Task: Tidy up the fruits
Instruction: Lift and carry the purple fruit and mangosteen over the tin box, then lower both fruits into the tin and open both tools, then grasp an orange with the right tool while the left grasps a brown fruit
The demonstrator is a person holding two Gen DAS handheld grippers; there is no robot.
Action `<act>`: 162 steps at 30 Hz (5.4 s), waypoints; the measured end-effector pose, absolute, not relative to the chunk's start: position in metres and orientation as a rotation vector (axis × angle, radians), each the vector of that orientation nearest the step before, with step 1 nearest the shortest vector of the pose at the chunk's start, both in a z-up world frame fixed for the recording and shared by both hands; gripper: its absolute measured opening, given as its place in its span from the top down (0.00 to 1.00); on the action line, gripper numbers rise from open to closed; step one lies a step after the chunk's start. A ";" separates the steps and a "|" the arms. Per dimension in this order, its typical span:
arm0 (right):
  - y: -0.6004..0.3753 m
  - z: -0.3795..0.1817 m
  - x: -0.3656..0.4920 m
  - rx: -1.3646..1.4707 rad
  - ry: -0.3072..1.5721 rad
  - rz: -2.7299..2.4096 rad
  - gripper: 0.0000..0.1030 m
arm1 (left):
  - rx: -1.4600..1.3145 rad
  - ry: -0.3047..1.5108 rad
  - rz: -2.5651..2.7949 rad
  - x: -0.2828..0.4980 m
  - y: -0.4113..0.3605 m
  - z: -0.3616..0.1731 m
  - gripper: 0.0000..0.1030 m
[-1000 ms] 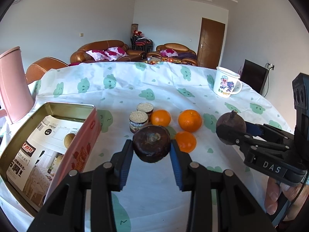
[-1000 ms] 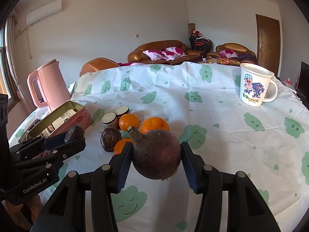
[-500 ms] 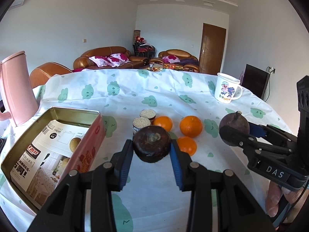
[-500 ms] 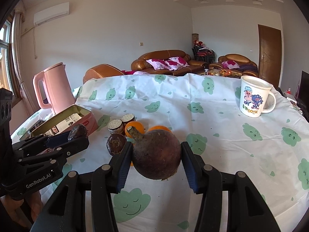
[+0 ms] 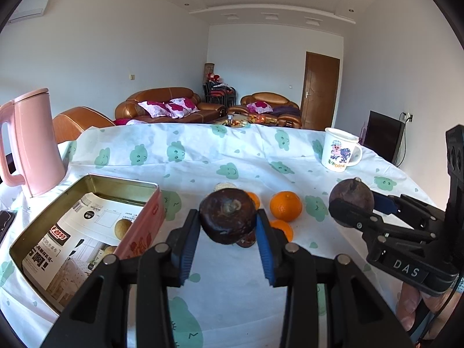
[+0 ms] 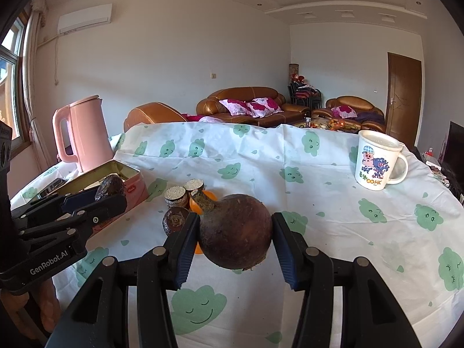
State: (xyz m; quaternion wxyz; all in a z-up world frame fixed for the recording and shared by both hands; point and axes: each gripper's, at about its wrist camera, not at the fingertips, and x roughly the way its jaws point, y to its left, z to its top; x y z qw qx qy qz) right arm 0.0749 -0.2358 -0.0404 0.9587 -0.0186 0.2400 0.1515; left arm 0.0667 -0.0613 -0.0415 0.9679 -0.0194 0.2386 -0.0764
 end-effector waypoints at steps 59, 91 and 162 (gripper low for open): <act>-0.031 0.001 0.100 -0.194 0.478 0.719 0.49 | -0.117 0.542 0.177 0.071 0.098 -0.038 0.61; -0.011 -0.052 0.115 -0.138 0.668 0.811 0.33 | -0.147 0.599 0.273 0.064 0.135 -0.053 0.12; -0.224 -0.060 0.133 0.083 0.676 0.245 0.66 | -0.017 0.753 -0.248 0.149 -0.081 -0.070 0.66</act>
